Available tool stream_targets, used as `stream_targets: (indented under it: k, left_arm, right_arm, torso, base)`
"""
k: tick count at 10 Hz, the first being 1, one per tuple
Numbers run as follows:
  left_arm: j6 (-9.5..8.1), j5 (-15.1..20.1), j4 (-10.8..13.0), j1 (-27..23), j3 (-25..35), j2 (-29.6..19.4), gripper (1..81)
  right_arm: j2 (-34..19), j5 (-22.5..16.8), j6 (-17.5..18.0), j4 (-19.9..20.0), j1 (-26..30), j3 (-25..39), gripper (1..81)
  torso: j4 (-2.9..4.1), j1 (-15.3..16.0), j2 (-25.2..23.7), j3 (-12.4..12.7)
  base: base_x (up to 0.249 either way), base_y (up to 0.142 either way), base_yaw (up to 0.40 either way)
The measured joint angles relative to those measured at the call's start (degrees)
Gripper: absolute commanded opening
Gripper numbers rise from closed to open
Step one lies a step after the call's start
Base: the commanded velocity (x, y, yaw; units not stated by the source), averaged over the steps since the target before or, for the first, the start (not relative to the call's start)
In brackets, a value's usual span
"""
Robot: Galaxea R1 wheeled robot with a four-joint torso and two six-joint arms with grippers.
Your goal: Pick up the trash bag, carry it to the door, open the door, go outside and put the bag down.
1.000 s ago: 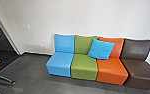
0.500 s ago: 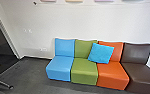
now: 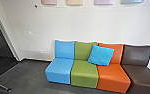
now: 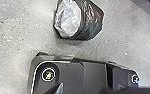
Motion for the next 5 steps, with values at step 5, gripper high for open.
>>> stream_targets:
  k: [5]
  left_arm:
    - [0.0, 1.3, -1.5, -3.3, 0.1, -0.5, 81.1]
  right_arm:
    - [-4.6, -2.0, 2.8, 0.1, 3.6, 4.2, 81.1]
  torso:
    - [0.0, 6.5, -10.2, -9.7]
  base:
    - [0.0, 0.0, 0.0]
